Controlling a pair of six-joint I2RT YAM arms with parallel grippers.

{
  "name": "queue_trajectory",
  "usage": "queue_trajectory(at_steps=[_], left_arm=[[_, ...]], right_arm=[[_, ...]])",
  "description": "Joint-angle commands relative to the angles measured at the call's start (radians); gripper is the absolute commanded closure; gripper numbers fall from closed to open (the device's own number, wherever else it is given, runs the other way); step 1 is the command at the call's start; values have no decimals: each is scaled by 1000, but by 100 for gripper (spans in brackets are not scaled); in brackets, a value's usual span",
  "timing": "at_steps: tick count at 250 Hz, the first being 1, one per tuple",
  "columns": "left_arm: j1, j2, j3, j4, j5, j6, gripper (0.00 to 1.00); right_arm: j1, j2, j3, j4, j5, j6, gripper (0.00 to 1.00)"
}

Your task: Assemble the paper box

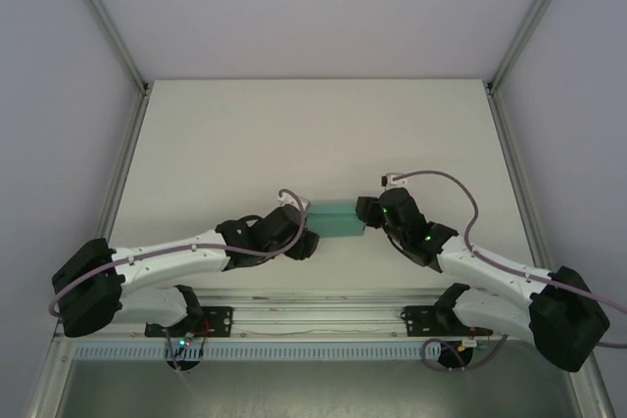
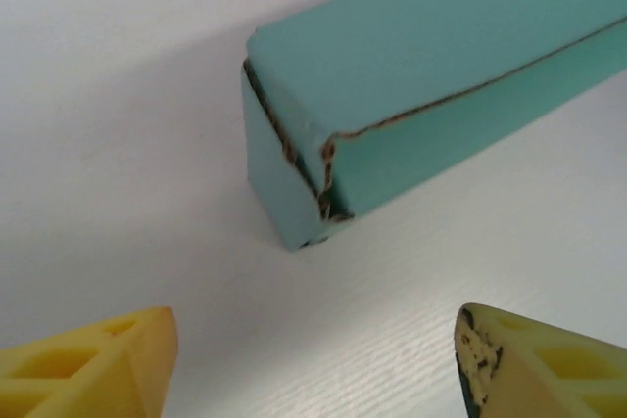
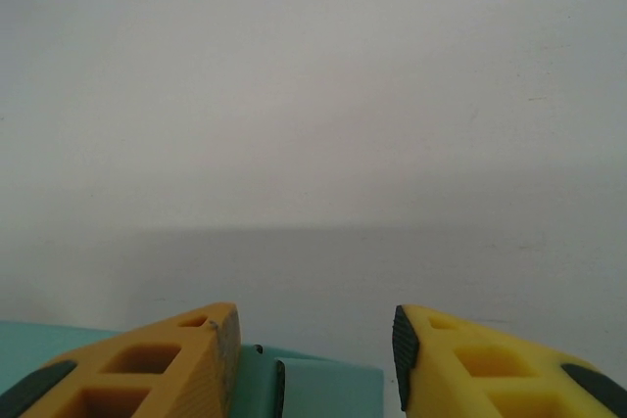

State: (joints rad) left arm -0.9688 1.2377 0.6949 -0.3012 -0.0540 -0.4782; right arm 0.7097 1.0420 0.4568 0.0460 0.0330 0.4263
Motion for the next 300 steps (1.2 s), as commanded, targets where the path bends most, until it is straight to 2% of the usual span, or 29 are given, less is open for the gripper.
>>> queue_trajectory(at_steps=[1,5,9,35,73,119,182,256,279,300], left_arm=[[9,-36,70,-111,3,15,10],[13,-40,78,-114,3,1,2],[17,-44,87,-116,5,-13,0],[78,-65,124,-90,77,-99,0],[214,-45,142,-23,198,-172,0],[260,9,133,34,264,-167,0],[329,23,22,123,361,-220,24],[344,51,-81,235,447,-261,33],[345,52,-95,228,438,-249,38],[344,41,-102,229,454,-214,38]], right_arm=[[-4,3,-53,-84,-1,-8,55],[-5,4,-55,-85,-1,-12,56],[-6,3,-56,-86,-1,-15,56],[-5,1,-71,-73,-4,-40,55],[-6,4,-96,-33,-4,-69,56],[-5,17,-99,-23,2,-83,57],[-6,14,-103,-26,4,-73,57],[-6,22,-109,-30,2,-60,58],[-6,25,-117,-24,-2,-63,58],[-6,24,-135,-1,-12,-85,59]])
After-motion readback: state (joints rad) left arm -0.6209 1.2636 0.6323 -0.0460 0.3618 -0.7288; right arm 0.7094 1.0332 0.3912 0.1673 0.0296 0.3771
